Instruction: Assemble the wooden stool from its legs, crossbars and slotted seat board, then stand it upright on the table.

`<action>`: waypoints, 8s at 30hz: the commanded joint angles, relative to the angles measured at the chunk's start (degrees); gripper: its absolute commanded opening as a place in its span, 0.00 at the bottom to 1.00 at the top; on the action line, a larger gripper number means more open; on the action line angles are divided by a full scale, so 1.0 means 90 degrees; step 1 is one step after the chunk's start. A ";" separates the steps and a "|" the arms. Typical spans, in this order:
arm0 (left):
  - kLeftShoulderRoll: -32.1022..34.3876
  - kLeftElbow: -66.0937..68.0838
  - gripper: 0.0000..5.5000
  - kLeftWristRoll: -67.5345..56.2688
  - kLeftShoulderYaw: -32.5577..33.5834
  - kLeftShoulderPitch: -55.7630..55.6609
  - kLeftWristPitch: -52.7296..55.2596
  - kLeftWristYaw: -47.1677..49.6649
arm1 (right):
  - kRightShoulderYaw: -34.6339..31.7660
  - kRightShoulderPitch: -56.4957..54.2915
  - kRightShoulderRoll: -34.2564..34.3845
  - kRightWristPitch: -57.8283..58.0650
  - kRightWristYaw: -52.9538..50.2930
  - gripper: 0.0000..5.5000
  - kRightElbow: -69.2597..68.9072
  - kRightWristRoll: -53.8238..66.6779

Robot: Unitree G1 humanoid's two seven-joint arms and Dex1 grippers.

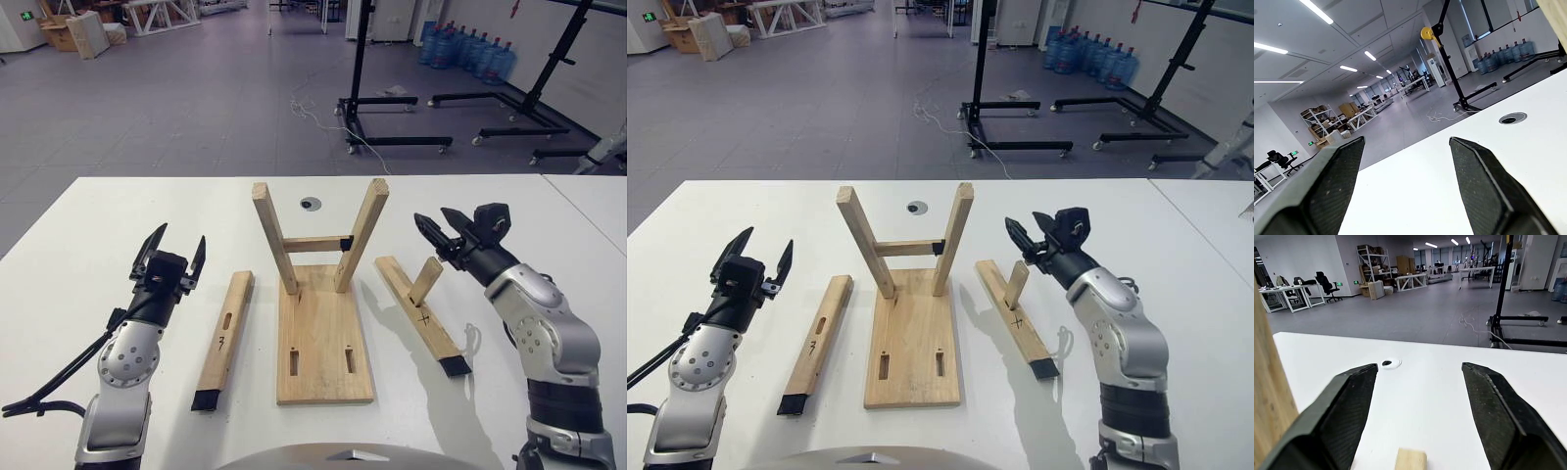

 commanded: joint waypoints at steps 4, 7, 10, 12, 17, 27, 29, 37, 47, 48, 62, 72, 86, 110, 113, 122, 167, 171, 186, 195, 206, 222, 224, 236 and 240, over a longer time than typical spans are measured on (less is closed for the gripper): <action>0.0071 0.0022 0.57 -0.0033 0.0062 0.0043 -0.0039 -0.0036 | -0.0295 -0.1008 -0.0126 0.0303 -0.0255 0.57 -0.0398 0.0425; 0.0117 0.0005 0.57 -0.0061 0.0157 0.0072 -0.0035 -0.0057 | -0.0400 -0.1254 -0.0179 0.0562 -0.0384 0.57 -0.0861 0.0764; 0.0201 -0.0084 0.57 -0.0132 0.0327 0.0157 0.0005 -0.0141 | -0.0392 -0.1301 -0.0120 0.0737 -0.0559 0.57 -0.1321 0.1026; 0.0272 -0.0127 0.57 -0.0187 0.0426 0.0231 0.0029 -0.0210 | -0.0343 -0.1191 -0.0072 0.0774 -0.0656 0.57 -0.1600 0.1108; 0.0506 -0.0241 0.57 -0.0326 0.0532 0.0179 0.0176 -0.0492 | -0.0102 -0.0621 0.0183 0.0762 -0.0962 0.57 -0.2218 0.1107; 0.0776 -0.0124 0.57 -0.0481 0.0193 -0.0284 0.0413 -0.1032 | 0.1631 0.1795 0.0609 0.0207 -0.0903 0.57 0.0421 -0.0886; 0.0721 -0.0157 0.57 -0.0453 0.0211 -0.0211 0.0409 -0.0975 | 0.1448 0.1525 0.0608 0.0293 -0.0871 0.57 0.0157 -0.0649; 0.0438 -0.0331 0.57 -0.0328 0.0176 0.0177 0.0370 -0.0670 | -0.0361 0.0284 0.0688 0.1194 -0.1329 0.57 -0.0612 0.1743; -0.0072 -0.0627 0.57 -0.0070 0.0047 0.0747 0.0311 -0.0114 | -0.1624 0.0332 -0.0284 0.1302 -0.1757 0.57 0.0935 0.2375; -0.0107 -0.0691 0.57 -0.0050 0.0027 0.0798 0.0341 -0.0079 | -0.1605 0.0621 -0.0302 0.1344 -0.1613 0.57 0.0879 0.2299; -0.0441 -0.1206 0.57 0.0133 -0.0241 0.1469 0.0421 0.0062 | -0.0059 0.3112 -0.1194 0.1065 0.0528 0.74 -0.1171 0.0790; -0.0146 -0.1077 0.57 0.0034 -0.0306 0.1089 0.0557 -0.0317 | 0.0905 0.3670 -0.1085 0.1544 -0.0026 0.74 -0.1098 -0.0383; -0.0339 -0.0835 0.57 0.0119 -0.0425 0.0957 0.0476 -0.0053 | 0.1189 0.3001 -0.1331 0.2391 0.0100 0.37 -0.1235 -0.0593; 0.1210 -0.1238 0.57 -0.6946 0.0349 0.0096 0.2572 -0.3909 | -0.0328 -0.0121 -0.0426 0.2403 0.2669 0.37 -0.0976 0.5259; 0.1327 -0.1151 0.57 -0.7271 0.0190 0.0233 0.3011 -0.3960 | 0.0630 0.0430 -0.0579 0.1844 0.3335 0.37 -0.0968 0.3891; 0.1168 -0.0698 0.57 -0.7962 -0.0043 -0.0133 0.3664 -0.3960 | 0.2192 0.0793 -0.0226 0.0647 0.4335 0.37 -0.0293 0.2046; 0.0973 -0.0364 0.39 -0.8214 0.1036 -0.0637 0.2927 -0.4672 | 0.2472 0.0057 -0.0860 0.0396 0.5489 0.70 0.1109 0.0798; 0.1713 -0.0495 0.39 -0.8046 0.1469 -0.0260 0.3089 -0.5124 | 0.1742 0.0209 -0.1346 0.0684 0.5499 0.83 0.0936 0.1122; 0.3352 -0.0633 0.39 -0.6916 0.0793 -0.0258 0.3559 -0.6145 | 0.1490 -0.0321 -0.1746 0.0750 0.5504 0.90 0.1580 0.0832; 0.3340 -0.0885 0.39 -0.6821 0.0425 -0.0572 0.3665 -0.5968 | 0.1530 -0.0307 -0.1865 0.0797 0.5500 0.90 0.1591 0.0702; 0.3790 -0.0733 0.39 -0.5481 -0.0127 -0.0622 0.3433 -0.5691 | 0.1551 -0.0136 -0.1584 0.0696 0.4954 0.90 0.1046 0.0614; 0.4720 -0.1699 0.37 -0.3821 -0.1595 0.0177 0.3258 -0.4831 | 0.1543 0.0095 -0.1663 0.1009 0.4844 0.90 0.0683 0.0814; 0.4692 -0.1694 0.37 -0.3964 -0.1527 0.0135 0.3257 -0.4728 | 0.1543 0.0113 -0.1670 0.1001 0.4829 0.90 0.0679 0.0812; 0.4491 -0.1821 0.70 -0.4703 -0.0020 0.0543 0.3381 -0.4800 | 0.1511 0.0144 -0.1548 0.0894 0.4686 0.90 0.0769 0.0763; 0.4053 -0.1378 0.75 -0.3947 0.0081 0.1160 0.3672 -0.3813 | 0.1444 0.0280 -0.1509 0.0806 0.4566 0.90 0.0754 0.0722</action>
